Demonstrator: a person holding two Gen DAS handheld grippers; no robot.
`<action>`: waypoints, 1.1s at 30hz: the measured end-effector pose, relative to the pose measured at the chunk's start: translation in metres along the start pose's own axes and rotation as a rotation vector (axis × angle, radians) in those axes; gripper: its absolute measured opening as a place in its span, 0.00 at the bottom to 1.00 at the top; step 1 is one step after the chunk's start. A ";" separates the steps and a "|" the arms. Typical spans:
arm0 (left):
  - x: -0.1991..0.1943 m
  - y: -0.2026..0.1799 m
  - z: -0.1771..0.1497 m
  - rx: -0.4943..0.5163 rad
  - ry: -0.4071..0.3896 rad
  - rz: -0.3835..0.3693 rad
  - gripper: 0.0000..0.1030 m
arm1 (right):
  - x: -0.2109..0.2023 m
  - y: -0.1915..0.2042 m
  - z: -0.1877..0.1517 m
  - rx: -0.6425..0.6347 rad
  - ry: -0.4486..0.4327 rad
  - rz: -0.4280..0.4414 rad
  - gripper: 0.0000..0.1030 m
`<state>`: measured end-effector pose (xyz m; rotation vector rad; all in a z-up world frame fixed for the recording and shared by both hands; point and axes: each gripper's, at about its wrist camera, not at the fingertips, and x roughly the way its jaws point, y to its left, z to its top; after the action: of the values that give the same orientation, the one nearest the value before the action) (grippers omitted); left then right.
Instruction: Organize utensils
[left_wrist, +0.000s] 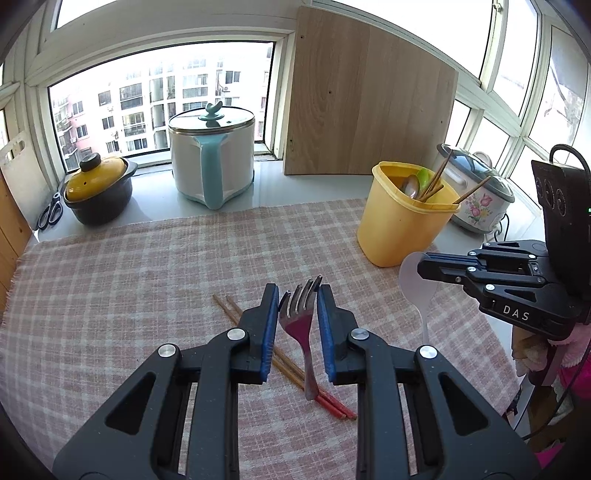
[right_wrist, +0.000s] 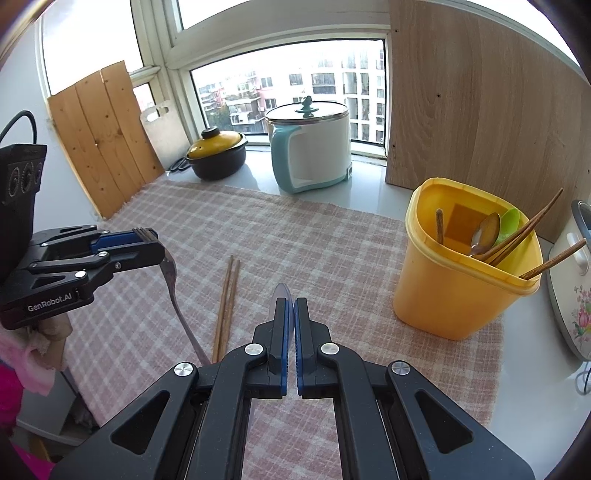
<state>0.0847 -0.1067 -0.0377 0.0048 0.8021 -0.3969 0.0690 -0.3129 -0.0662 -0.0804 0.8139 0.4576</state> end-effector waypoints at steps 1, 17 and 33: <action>-0.002 0.000 0.001 0.001 -0.004 -0.002 0.09 | -0.001 0.000 0.001 0.001 -0.003 -0.001 0.02; 0.011 0.042 0.006 -0.153 0.040 0.006 0.00 | -0.007 -0.010 0.001 0.019 -0.007 0.006 0.02; 0.053 0.145 -0.057 -0.718 0.221 -0.023 0.30 | 0.006 -0.013 -0.002 0.010 0.040 0.020 0.02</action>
<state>0.1284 0.0181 -0.1353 -0.6392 1.1282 -0.1126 0.0766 -0.3233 -0.0735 -0.0728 0.8570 0.4722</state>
